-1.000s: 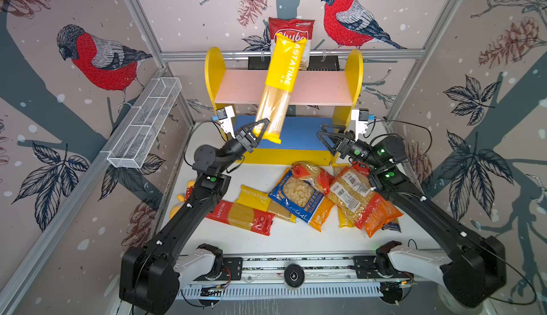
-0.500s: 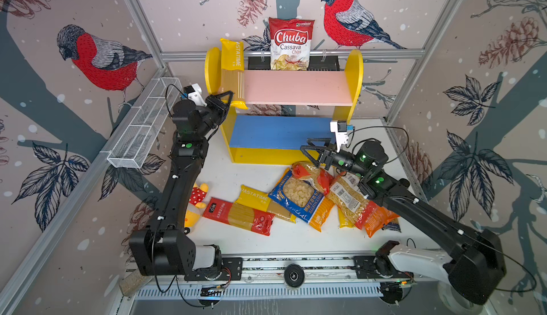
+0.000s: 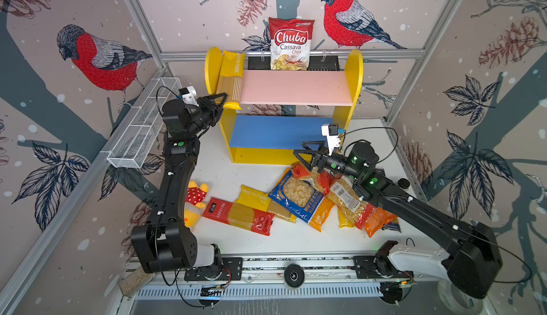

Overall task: Arrange pasta packages on shelves
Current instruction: Place the pasta bag on the shelf.

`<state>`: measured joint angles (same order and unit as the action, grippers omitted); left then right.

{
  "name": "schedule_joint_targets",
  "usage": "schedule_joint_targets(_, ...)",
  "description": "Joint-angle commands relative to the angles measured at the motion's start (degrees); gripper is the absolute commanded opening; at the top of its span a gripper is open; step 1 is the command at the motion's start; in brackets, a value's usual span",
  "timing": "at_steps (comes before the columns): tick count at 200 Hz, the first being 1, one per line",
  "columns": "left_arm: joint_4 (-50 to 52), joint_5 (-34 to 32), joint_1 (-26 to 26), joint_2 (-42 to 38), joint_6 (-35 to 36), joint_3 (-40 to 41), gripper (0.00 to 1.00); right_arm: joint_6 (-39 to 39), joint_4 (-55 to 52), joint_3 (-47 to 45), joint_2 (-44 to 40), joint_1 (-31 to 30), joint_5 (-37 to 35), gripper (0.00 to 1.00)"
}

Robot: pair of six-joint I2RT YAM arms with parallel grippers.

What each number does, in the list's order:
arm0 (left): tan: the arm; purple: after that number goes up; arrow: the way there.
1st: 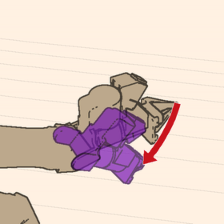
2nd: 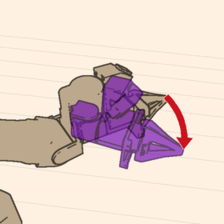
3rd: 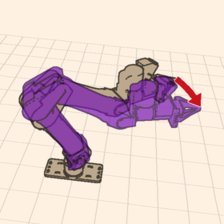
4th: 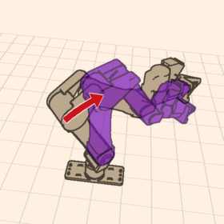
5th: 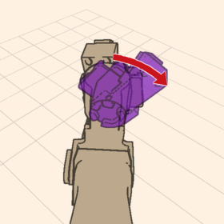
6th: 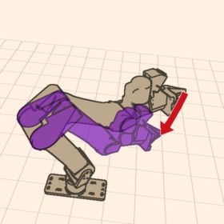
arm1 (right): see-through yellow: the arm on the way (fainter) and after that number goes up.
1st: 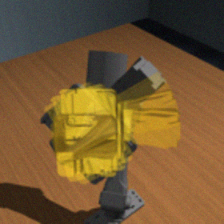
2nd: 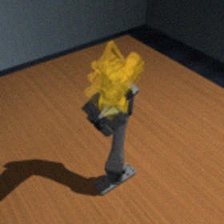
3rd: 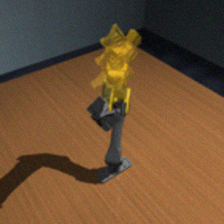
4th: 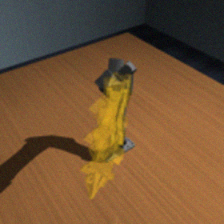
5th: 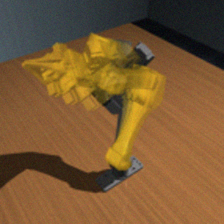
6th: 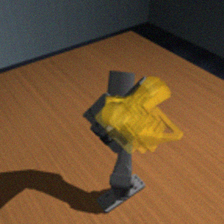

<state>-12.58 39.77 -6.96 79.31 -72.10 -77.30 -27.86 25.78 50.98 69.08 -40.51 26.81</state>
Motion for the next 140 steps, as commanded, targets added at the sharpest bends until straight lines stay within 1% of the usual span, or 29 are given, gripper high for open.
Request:
schedule_joint_targets(1,-7.5,0.6,-0.3,-1.7,-1.1,1.6,0.43,1.9,0.4,0.3,0.2,-0.7,-1.7,0.86)
schedule_joint_targets(22,-12.6,-1.0,-0.2,-4.2,-3.4,6.4,0.62,2.6,-0.3,0.4,-0.1,-1.3,-2.7,0.86)
schedule_joint_targets(31,-12.4,-2.3,-0.2,-5.6,-2.5,7.9,0.66,2.8,-0.4,0.3,-0.2,-1.4,-3.0,0.86)
schedule_joint_targets(46,-9.8,-5.5,1.3,-7.8,1.3,9.0,0.70,2.9,-0.3,0.3,0.0,-1.6,-3.4,0.86)
schedule_joint_targets(58,-8.1,-7.2,3.0,-8.4,3.8,9.1,0.71,2.9,-0.3,0.5,0.2,-1.6,-3.5,0.86)
schedule_joint_targets(72,-7.7,-7.4,4.4,-7.3,4.6,8.8,0.70,2.8,0.0,0.7,0.7,-1.9,-3.5,0.86)
schedule_joint_targets(92,-9.1,-6.3,5.0,-5.1,3.8,7.9,0.67,3.1,-0.2,1.2,1.1,-2.5,-3.7,0.86)
schedule_joint_targets(111,-7.7,-6.9,5.1,-4.1,4.8,6.1,0.65,3.7,-0.8,1.5,1.1,-3.1,-4.5,0.85)
schedule_joint_targets(140,-6.2,-10.2,5.1,-4.7,6.1,5.6,0.62,4.2,-1.5,1.4,0.9,-3.6,-5.4,0.85)
